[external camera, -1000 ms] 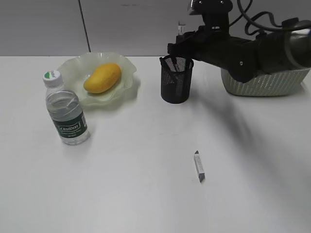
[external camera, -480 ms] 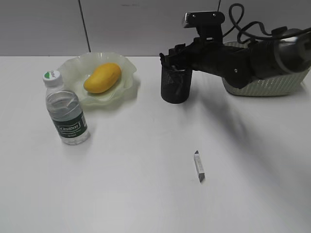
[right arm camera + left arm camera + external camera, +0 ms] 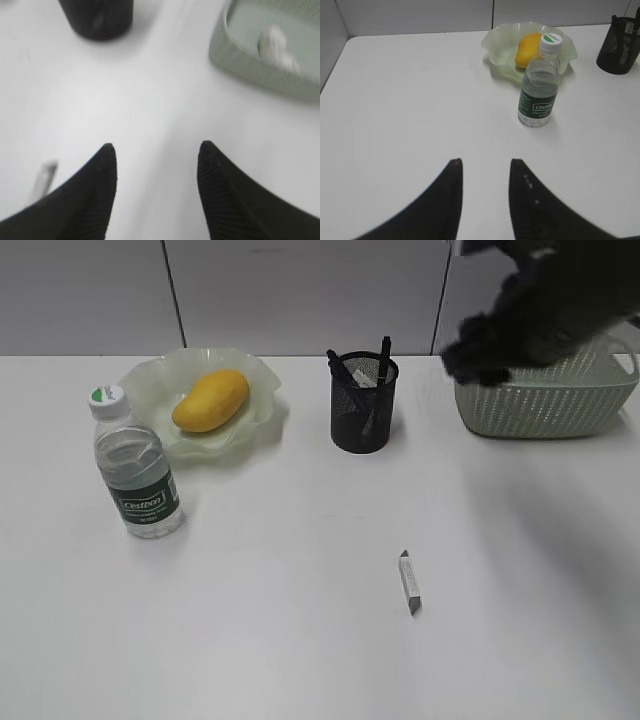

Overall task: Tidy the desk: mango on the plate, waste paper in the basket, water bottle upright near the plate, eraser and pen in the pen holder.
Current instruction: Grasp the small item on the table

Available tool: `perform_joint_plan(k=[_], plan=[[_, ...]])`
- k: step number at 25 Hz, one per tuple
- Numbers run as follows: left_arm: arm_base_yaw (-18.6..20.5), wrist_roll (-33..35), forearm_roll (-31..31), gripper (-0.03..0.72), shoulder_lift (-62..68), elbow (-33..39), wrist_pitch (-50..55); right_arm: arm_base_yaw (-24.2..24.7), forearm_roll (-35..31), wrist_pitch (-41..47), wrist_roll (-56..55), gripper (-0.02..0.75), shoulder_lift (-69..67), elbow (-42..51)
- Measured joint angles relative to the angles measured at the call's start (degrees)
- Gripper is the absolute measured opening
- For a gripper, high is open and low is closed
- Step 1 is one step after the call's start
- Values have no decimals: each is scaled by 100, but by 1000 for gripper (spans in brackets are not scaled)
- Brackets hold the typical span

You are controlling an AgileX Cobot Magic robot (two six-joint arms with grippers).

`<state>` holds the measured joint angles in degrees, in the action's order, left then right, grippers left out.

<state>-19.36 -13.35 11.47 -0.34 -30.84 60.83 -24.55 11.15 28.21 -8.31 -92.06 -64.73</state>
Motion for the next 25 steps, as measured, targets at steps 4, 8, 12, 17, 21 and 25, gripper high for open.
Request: perform_joint_plan(k=[4,8,12,17,21,25], plan=[[0,0,0,237,0,0,0,0,-211,2000,11,404,1572,1261],[0,0,0,237,0,0,0,0,-381,3322,-19,402,3540,2181],[0,0,0,237,0,0,0,0,-501,3702,-26,402,5736,2760],[0,0,-7,237,0,0,0,0,-521,3613,43,402,7964,3309],[0,151,-146,237,123,0,-13,0,-570,3269,193,401,9022,3461],[0,1073,-945,237,833,-68,-145,0,-575,3190,216,387,9238,3543]])
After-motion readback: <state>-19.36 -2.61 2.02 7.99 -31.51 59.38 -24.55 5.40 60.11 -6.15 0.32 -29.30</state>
